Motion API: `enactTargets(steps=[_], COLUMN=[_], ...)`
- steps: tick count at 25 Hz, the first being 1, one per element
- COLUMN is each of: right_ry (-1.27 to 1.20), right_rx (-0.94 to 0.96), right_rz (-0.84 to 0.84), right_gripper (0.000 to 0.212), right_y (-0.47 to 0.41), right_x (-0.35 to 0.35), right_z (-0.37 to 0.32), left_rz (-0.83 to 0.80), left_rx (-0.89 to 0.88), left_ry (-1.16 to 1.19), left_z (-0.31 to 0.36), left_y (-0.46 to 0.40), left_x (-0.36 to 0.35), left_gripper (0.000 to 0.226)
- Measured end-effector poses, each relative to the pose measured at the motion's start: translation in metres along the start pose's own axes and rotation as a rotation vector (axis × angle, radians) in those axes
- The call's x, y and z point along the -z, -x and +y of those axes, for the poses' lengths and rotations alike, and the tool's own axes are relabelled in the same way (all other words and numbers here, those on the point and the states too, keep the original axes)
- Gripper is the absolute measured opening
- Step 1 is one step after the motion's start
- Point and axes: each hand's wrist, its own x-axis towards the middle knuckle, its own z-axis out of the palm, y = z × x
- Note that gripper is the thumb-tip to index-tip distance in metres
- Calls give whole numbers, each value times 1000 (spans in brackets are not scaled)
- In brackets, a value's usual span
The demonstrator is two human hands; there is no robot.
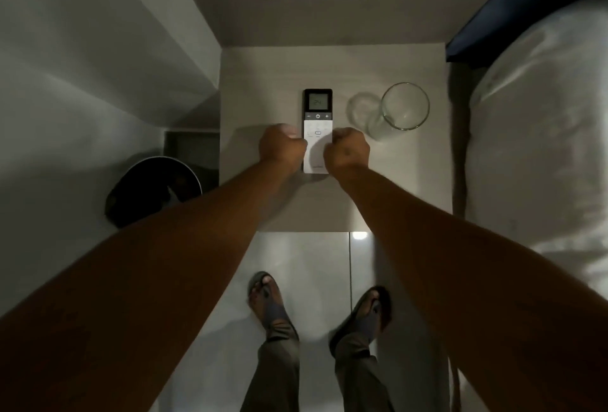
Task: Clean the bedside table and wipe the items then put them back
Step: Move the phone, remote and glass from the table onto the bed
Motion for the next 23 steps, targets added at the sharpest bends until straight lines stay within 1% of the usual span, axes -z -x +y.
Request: enactTargets(steps=[2,4,6,9,12,14,17,19,23], right_ry=[-42,-85,-112,-189,-273,-316,-365,-425,-586], right_rx=[-23,-59,-76,-59,-52,-40,8,-5,-47], right_rz=[14,10,-23,-37,-36,-20,48,110,327], right_gripper=[30,29,28,24,23,24,24,22,24], right_y=[-5,-7,-1,25,66,91,123,140,175], right_x=[-5,-5,-3,14,49,81,150,200,321], right_z=[-1,0,2,11,34,55,95,120,182], left_rz=[-30,-50,-81,-123,-189,-234,-326,-390,-598], left_rx=[-4,34,93,82,63,63,15,-62,-260], left_ry=[11,45,178,394,468,460,408,370,235], left_z=[2,0,-4,-8,-7,-4,17,43,106], left_y=[-4,-3,7,45,97,133,193,231,312], left_x=[-7,-7,0,11,6,-6,-43,-70,-153], left_gripper=[36,38,43,43,42,41,41,38,38])
